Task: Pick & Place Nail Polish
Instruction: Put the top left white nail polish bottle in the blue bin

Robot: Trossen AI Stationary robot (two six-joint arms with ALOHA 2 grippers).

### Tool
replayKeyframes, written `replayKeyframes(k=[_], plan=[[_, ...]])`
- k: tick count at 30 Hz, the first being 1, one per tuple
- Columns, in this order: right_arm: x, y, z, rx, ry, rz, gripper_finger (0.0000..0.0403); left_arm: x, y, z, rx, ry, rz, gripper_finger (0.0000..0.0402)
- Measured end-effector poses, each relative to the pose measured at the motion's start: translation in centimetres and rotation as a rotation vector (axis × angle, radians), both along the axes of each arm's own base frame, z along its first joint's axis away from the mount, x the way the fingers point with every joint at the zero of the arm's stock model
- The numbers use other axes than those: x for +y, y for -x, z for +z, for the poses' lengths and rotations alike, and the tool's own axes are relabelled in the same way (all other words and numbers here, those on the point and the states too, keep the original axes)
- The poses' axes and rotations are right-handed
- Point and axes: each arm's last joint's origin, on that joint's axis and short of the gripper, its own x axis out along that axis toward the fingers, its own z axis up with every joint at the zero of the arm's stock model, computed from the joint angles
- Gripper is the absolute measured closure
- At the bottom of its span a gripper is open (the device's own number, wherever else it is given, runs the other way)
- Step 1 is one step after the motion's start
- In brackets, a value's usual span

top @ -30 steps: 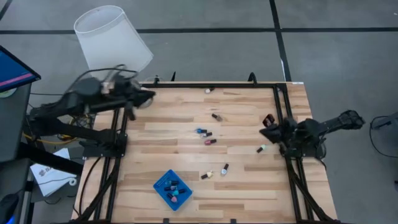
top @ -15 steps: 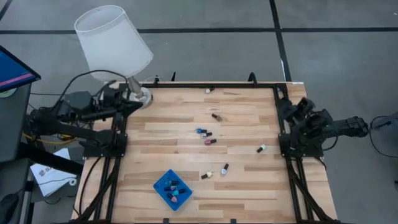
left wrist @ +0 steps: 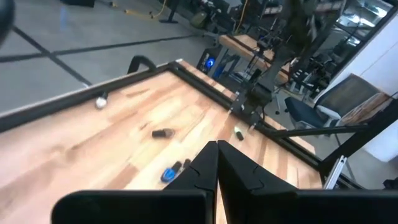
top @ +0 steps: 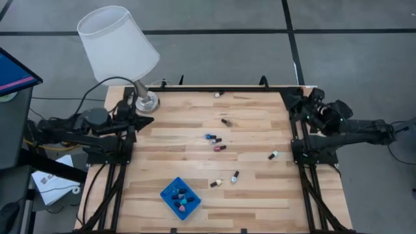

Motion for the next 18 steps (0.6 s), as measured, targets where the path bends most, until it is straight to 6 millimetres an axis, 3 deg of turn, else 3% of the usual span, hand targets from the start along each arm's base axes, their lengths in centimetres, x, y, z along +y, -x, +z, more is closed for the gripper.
replayKeyframes(k=[7,12,18], plan=[[-1.7,-1.7,3.2,0.084,0.058,-0.197,0.0403,-0.1,0.1,-2.4,-0.001,0.017,-0.011,0.0401],[-4.3,-5.9,3.6,0.420,0.048,-0.306,0.0403,-0.3,0.1,-3.9,0.001,0.055,-0.020,0.0401],[-8.8,-11.0,3.2,0.810,-0.051,-0.391,0.0403,-0.5,-0.2,-4.9,0.012,0.092,-0.030,0.0401]])
